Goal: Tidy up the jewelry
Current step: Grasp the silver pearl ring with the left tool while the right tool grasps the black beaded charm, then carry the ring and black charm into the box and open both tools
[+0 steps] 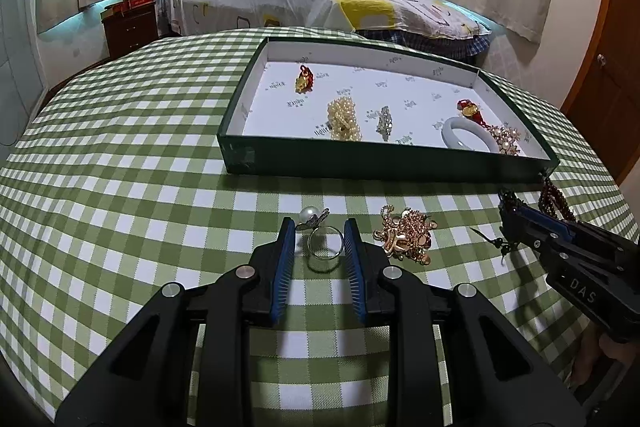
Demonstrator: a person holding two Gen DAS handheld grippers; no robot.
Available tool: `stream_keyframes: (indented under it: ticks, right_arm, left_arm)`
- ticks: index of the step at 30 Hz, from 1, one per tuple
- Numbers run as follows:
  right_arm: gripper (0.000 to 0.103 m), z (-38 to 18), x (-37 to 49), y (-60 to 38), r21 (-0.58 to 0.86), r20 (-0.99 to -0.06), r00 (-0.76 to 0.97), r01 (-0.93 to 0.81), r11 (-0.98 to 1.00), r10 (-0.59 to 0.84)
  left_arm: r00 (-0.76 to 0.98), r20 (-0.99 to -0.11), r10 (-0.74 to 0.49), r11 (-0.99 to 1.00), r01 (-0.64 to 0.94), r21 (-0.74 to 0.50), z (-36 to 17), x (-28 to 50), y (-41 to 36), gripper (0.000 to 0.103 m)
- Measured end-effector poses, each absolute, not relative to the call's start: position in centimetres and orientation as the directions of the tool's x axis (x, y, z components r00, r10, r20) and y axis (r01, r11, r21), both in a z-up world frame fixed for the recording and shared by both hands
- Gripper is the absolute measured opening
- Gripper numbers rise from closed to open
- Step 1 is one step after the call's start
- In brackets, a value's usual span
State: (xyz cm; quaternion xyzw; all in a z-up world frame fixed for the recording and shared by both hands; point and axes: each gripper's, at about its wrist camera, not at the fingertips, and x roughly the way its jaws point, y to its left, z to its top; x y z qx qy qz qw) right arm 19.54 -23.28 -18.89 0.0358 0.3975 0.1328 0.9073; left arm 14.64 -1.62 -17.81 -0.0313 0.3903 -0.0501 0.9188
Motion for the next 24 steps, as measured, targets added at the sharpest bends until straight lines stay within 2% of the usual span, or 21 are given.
stream_keyframes:
  ticks: [24]
  right_arm:
    - [0.018,-14.3,18.6,-23.4,0.183,-0.617,0.732,-0.224,0.957,0.289]
  left_arm:
    - [0.761,-0.636,-0.126,0.991,0.069,-0.114,-13.5,14.1,-0.7,0.025]
